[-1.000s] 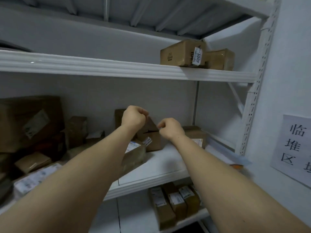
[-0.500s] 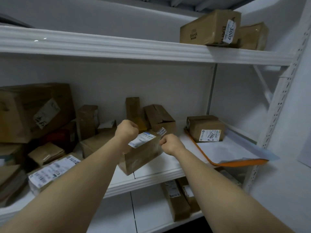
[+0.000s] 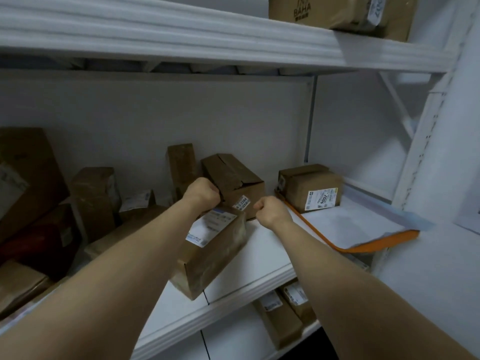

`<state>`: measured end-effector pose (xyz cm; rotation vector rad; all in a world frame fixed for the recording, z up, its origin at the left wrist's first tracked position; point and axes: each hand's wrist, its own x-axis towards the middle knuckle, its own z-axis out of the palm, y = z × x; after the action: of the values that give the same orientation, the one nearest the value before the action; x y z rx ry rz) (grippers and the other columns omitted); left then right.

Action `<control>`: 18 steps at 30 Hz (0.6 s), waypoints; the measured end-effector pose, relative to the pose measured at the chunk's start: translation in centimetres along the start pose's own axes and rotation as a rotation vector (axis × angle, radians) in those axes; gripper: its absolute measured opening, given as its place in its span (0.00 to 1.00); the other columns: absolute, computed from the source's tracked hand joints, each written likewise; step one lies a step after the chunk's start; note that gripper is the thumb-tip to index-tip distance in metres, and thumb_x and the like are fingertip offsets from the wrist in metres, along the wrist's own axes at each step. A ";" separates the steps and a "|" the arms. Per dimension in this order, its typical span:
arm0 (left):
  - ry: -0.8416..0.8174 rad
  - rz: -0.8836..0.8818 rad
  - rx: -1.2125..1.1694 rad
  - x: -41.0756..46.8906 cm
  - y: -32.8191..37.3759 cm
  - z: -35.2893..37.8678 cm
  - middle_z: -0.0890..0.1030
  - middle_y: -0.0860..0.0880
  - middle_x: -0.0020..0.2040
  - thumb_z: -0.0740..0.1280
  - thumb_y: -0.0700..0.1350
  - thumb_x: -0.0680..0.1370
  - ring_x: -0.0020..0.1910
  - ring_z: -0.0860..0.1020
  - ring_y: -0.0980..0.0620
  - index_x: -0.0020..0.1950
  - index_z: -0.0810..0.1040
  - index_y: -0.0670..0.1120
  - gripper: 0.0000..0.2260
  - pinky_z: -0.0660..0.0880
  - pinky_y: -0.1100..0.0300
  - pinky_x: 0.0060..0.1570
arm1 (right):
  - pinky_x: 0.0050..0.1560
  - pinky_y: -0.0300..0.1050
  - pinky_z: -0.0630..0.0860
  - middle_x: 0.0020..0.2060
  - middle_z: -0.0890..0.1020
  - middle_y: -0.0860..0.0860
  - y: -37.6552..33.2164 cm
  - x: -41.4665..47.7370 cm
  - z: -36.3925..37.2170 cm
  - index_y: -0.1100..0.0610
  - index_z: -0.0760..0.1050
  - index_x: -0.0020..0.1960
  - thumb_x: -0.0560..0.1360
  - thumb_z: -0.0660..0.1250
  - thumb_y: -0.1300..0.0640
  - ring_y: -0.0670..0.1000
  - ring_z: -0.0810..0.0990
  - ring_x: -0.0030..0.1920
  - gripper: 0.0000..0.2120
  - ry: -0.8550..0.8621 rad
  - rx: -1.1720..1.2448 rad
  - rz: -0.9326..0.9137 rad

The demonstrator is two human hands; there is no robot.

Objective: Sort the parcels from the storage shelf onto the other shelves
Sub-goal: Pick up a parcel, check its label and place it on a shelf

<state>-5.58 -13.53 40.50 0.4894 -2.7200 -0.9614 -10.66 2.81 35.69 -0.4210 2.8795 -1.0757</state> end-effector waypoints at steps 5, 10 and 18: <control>-0.011 -0.007 0.062 3.8 0.9 1.1 0.73 0.49 0.40 0.61 0.35 0.78 0.42 0.74 0.51 0.38 0.73 0.46 0.11 0.73 0.57 0.46 | 0.61 0.49 0.74 0.61 0.78 0.55 0.6 4.5 -0.7 0.57 0.77 0.61 0.78 0.59 0.66 0.56 0.76 0.62 0.15 0.070 -0.021 -0.043; -0.004 -0.069 0.104 7.2 2.0 2.0 0.73 0.48 0.36 0.60 0.34 0.77 0.36 0.73 0.52 0.33 0.70 0.44 0.13 0.71 0.61 0.34 | 0.52 0.50 0.77 0.59 0.77 0.60 0.7 9.2 -0.8 0.60 0.75 0.61 0.78 0.59 0.63 0.60 0.78 0.56 0.13 0.112 -0.131 -0.083; -0.005 -0.203 0.067 11.0 3.2 3.8 0.70 0.48 0.36 0.59 0.35 0.78 0.33 0.69 0.54 0.34 0.68 0.44 0.13 0.64 0.65 0.28 | 0.55 0.50 0.75 0.64 0.68 0.60 1.2 14.9 -0.9 0.58 0.63 0.70 0.77 0.65 0.56 0.62 0.74 0.59 0.24 -0.046 -0.060 -0.072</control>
<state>-17.64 -13.16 40.62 0.7897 -2.7546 -0.9198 -25.44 0.33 36.47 -0.5487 2.8830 -0.9777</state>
